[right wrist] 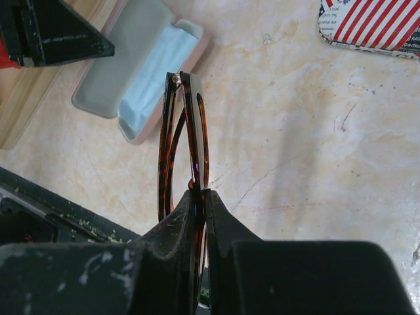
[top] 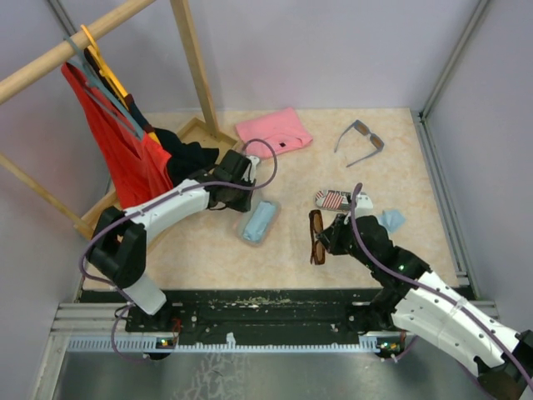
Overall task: Organize the sunglasses
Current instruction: Adjust the sunglasses case at the center of the board.
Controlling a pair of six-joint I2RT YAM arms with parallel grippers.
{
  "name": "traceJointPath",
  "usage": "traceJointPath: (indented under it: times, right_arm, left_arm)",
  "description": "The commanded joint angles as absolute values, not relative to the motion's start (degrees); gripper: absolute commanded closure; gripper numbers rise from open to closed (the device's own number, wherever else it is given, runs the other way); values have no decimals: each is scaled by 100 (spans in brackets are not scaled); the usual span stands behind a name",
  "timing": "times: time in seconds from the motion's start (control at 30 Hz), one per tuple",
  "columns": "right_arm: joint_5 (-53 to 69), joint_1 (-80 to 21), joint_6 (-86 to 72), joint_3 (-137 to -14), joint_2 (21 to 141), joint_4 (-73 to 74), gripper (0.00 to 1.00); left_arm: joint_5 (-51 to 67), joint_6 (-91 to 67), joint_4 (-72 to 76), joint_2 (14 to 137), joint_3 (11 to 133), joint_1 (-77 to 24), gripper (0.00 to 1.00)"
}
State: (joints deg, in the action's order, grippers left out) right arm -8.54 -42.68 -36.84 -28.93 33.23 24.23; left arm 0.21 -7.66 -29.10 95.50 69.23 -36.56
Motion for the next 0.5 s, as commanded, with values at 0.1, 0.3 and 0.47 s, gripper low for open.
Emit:
traceJointPath:
  times: [0.1, 0.3, 0.47]
  right_arm:
    - [-933, -4252, -4480, -2902, 3561, 1673, 100]
    - [-842, -4253, -4748, -2869, 3892, 1282, 100]
    - [-564, -4251, -4783, -2795, 4165, 898, 100]
  left_arm:
    - [-952, -2704, -2658, 8891, 6204, -4099, 78]
    - [-1971, -3891, -2596, 8630, 5822, -4724, 75]
    - [-2299, -4346, -2526, 8538, 5650, -4992, 65]
